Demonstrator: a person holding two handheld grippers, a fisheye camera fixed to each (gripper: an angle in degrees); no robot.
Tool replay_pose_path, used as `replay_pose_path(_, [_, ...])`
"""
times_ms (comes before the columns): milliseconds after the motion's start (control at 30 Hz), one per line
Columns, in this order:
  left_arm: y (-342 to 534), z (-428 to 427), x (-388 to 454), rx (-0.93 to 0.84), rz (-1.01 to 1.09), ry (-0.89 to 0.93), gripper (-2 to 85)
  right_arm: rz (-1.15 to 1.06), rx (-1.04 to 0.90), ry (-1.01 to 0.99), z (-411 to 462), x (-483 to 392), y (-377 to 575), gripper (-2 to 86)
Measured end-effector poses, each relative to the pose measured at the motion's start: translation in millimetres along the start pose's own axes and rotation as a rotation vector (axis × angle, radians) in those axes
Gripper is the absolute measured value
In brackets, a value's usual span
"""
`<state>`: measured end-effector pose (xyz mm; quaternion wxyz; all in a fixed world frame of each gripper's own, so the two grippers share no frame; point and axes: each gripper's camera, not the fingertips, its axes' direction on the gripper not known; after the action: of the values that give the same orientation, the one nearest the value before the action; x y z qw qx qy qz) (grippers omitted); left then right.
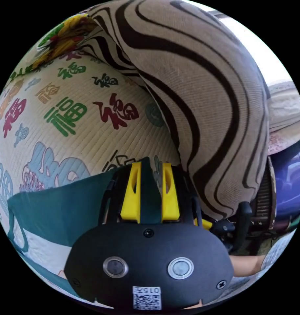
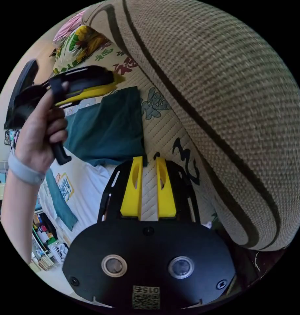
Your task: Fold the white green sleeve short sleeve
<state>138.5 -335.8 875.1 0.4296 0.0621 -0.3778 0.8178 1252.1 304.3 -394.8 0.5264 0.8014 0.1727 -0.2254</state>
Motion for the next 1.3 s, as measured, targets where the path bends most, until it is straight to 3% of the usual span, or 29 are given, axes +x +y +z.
replay_pose_path(200, [-12, 48, -4, -0.016, -0.097, -0.199, 3.3, -0.137, 0.024, 0.091, -19, -22, 6, 2.4])
replay_pose_path(367, [0, 34, -27, 0.038, -0.123, -0.085, 0.7, -0.203, 0.054, 0.104, -33, -42, 5, -0.7])
replay_pose_path(533, [54, -61, -71, 0.334, -0.181, 0.094, 0.2, -0.275, 0.170, 0.004, -82, -54, 4, -0.9])
replay_pose_path(700, [195, -185, -134, 0.574, -0.287, 0.145, 0.1, -0.661, 0.262, -0.161, -142, -124, 25, -0.8])
replay_pose_path(867, [326, -222, -183, 0.511, -0.457, 0.070, 0.1, -0.939, 0.105, -0.236, -123, -208, 69, -0.8])
replay_pose_path(1000, [408, -199, -213, 0.397, -0.575, 0.061, 0.4, -1.057, -0.093, -0.171, -68, -258, 108, -0.8])
replay_pose_path(1300, [471, -166, -241, 0.314, -0.693, 0.144, 4.8, -1.126, -0.300, 0.045, -8, -289, 125, -0.3])
